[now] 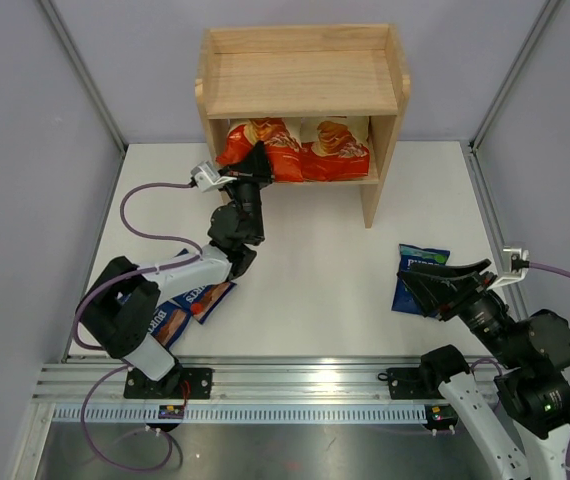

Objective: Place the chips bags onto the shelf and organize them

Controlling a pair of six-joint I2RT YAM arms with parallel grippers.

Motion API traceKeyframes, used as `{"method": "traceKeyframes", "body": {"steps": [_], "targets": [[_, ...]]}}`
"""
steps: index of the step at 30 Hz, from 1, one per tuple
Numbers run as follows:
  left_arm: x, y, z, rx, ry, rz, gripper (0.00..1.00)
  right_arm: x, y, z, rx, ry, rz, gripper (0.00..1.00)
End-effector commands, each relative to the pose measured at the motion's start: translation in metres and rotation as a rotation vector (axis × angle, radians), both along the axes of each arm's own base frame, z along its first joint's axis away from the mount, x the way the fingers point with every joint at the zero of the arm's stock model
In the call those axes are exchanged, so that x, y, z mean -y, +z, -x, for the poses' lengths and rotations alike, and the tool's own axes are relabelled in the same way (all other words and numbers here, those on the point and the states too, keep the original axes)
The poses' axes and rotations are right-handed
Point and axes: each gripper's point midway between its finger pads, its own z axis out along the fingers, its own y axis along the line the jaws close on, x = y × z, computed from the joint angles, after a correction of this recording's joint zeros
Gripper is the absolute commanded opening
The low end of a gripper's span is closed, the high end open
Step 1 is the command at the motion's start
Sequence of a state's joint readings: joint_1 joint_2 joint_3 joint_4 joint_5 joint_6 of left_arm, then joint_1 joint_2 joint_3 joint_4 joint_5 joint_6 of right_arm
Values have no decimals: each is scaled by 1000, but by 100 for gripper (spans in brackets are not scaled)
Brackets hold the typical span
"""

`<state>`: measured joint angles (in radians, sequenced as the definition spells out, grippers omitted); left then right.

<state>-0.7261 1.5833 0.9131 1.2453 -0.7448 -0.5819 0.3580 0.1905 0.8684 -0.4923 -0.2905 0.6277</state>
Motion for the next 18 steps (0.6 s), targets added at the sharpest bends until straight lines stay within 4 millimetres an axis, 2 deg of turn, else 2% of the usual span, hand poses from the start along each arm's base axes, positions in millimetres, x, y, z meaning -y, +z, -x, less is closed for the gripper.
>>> {"method": "traceKeyframes", "body": {"steps": [1,4,9,18], "targets": [[-66,94,52,345,75,275,1,-7,6,-6,21,27,-7,63],[-73,89,44,348,76,288,2,-11,5,-7,12,48,-17,63],[-65,71,27,322,61,281,2,-12,5,-9,8,50,-21,63],[-53,56,5,285,98,215,2,-12,7,-10,22,50,-6,63]]}}
